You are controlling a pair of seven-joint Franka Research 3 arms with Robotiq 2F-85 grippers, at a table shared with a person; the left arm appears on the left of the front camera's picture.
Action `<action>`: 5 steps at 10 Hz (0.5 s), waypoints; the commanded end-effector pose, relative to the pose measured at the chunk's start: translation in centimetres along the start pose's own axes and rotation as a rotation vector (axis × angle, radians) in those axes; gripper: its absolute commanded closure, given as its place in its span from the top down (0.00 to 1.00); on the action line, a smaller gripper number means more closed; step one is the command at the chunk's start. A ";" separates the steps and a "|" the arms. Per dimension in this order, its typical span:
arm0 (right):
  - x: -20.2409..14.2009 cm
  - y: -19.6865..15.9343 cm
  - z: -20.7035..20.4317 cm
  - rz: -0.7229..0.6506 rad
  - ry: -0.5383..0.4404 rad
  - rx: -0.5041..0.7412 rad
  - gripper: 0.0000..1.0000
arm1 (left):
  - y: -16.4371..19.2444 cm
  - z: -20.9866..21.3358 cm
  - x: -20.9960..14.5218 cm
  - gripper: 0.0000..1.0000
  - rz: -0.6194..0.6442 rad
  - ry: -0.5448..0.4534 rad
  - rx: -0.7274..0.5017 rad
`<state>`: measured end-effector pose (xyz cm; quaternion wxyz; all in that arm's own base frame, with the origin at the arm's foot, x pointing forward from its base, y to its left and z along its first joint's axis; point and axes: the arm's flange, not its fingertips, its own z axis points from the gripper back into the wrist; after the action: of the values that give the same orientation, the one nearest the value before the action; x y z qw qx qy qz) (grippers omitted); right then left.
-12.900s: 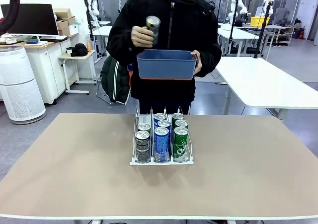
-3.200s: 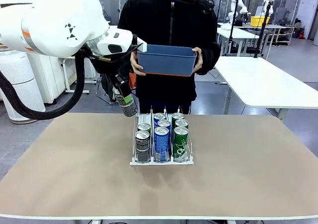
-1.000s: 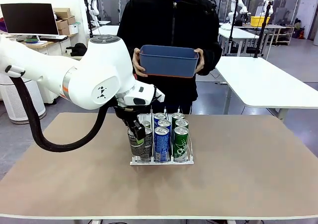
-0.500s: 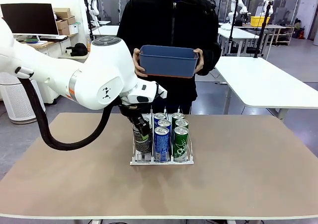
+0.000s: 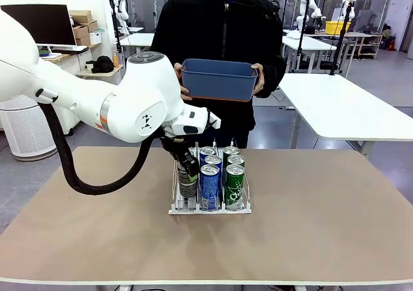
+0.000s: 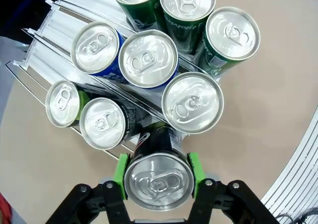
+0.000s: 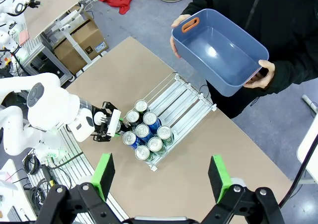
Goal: Fill the beverage cans into the dispenser.
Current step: Place the picked Pepsi coke in the line of the Automatic Can Dispenser with the same cans.
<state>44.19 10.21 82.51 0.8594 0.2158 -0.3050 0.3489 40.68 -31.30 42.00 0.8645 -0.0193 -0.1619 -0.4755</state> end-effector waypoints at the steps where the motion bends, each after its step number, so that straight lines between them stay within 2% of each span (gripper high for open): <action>1: -0.1 0.0 0.0 0.002 -0.003 0.007 1.00 | 1.1 -1.1 -0.3 0.58 -0.024 -0.015 0.026; 3: -0.1 0.0 0.0 0.002 -0.003 0.007 1.00 | 0.6 -2.1 -0.7 0.58 -0.036 0.000 -0.011; 4: -0.1 0.0 0.0 0.002 -0.003 0.007 1.00 | 0.6 -1.1 -0.9 0.58 -0.068 -0.034 -0.054; 5: -0.1 0.0 0.0 0.002 -0.003 0.007 1.00 | 0.0 -1.8 -0.5 0.58 -0.009 0.028 -0.019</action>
<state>44.19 10.21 82.50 0.8595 0.2158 -0.3050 0.3489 41.00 -31.06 39.95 0.8584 -0.0228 -0.1442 -0.4917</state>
